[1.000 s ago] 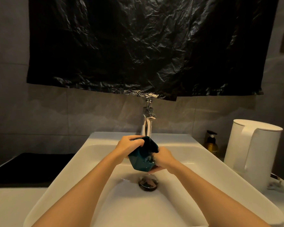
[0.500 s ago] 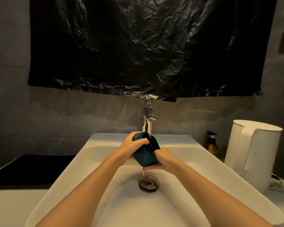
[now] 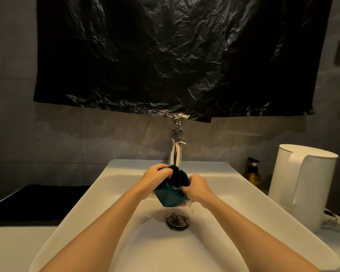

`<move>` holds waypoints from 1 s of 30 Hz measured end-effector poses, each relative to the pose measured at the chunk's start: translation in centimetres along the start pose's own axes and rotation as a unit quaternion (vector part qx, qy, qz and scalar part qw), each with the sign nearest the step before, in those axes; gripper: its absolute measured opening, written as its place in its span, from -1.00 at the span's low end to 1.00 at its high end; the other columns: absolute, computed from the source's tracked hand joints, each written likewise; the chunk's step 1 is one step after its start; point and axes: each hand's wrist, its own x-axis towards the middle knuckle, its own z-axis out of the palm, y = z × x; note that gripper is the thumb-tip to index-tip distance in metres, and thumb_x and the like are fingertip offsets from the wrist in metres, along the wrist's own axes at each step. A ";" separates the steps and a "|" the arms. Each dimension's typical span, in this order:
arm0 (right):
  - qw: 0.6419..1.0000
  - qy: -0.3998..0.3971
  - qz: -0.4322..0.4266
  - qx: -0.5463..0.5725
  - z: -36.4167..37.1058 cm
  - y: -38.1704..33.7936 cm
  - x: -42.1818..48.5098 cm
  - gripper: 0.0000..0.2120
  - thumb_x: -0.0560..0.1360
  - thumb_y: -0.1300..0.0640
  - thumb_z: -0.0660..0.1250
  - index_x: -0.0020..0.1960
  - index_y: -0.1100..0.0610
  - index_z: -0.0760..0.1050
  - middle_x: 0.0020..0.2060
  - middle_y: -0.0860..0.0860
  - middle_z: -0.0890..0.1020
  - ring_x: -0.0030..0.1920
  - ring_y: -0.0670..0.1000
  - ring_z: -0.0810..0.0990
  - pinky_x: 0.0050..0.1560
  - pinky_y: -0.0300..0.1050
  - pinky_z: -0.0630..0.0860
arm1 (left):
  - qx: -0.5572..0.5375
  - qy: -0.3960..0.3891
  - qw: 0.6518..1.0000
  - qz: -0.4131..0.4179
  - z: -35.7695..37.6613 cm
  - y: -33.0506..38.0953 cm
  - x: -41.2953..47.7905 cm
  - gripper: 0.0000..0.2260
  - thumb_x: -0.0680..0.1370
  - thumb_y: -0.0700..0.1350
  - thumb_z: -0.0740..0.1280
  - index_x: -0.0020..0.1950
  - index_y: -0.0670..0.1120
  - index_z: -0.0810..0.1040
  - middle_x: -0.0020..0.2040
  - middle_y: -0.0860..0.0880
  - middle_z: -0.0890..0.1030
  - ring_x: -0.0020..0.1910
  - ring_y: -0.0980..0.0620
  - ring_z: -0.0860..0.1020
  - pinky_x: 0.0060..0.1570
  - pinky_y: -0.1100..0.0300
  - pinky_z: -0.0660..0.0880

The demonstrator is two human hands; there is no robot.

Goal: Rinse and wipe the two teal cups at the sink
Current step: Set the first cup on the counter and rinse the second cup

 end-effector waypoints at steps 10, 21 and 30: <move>0.997 -0.018 -0.026 0.070 -0.1 -0.3 0.0 -0.79 0.60 0.26 0.11 0.13 0.16 0.49 0.03 0.17 0.61 -0.03 0.18 0.63 -0.23 0.03 0.64 | 0.026 -0.017 0.999 0.011 0.0 0.4 -0.2 -0.87 0.52 -0.15 0.20 -0.09 0.02 0.51 -0.12 -0.06 0.54 -0.18 0.05 0.46 -0.24 0.22 0.41; 1.000 0.028 -0.005 0.004 0.5 -0.1 0.5 -0.80 0.58 0.20 0.18 0.11 0.27 0.50 -0.03 0.15 0.61 -0.07 0.12 0.57 -0.21 -0.13 0.51 | -0.017 -0.021 0.999 -0.019 0.0 0.3 0.0 -0.79 0.53 -0.08 0.25 0.14 0.03 0.52 0.02 -0.05 0.57 -0.07 0.04 0.51 -0.11 0.19 0.48; 0.955 -0.153 0.086 0.241 0.1 -1.3 -0.7 -0.77 0.56 0.32 0.21 0.19 0.13 0.39 0.08 0.16 0.57 -0.01 0.22 0.65 -0.04 0.13 0.64 | -0.095 0.074 0.993 0.024 0.2 -0.8 0.4 -0.76 0.50 -0.20 0.27 0.11 0.04 0.54 0.05 -0.06 0.57 -0.03 0.01 0.50 0.01 0.11 0.52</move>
